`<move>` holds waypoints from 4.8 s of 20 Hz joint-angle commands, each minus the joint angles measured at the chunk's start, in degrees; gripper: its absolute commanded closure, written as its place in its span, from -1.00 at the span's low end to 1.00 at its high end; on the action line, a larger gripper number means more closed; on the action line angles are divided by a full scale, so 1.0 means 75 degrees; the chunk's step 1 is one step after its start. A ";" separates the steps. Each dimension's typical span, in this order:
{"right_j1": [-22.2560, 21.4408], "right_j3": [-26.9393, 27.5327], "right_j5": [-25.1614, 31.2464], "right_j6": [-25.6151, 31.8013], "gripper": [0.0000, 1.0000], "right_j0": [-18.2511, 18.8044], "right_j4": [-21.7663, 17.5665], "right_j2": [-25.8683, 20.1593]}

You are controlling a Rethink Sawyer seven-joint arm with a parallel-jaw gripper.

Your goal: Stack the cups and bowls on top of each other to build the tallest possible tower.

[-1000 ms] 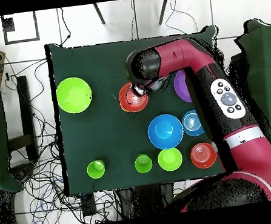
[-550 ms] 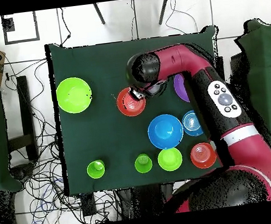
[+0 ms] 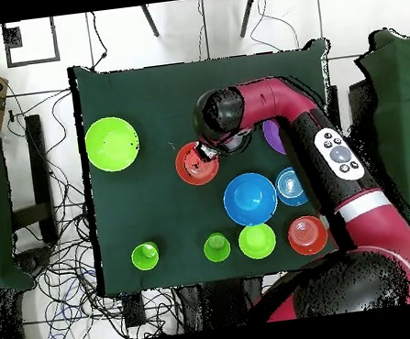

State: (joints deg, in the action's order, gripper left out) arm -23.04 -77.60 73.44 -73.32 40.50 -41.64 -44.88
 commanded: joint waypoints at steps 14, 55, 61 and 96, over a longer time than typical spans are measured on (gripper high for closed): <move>0.0013 -0.0470 -0.0664 0.0937 1.00 0.0088 -0.0092 0.0180; 0.0123 -0.0370 -0.1035 0.0430 1.00 -0.0216 -0.0132 0.0386; 0.0150 -0.0321 -0.1023 0.0409 1.00 -0.0253 -0.0135 0.0401; 0.0164 -0.0241 -0.1258 0.0693 1.00 -0.0340 -0.0215 0.0379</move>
State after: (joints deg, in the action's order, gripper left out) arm -23.11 -78.62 68.98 -73.32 38.41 -41.18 -44.75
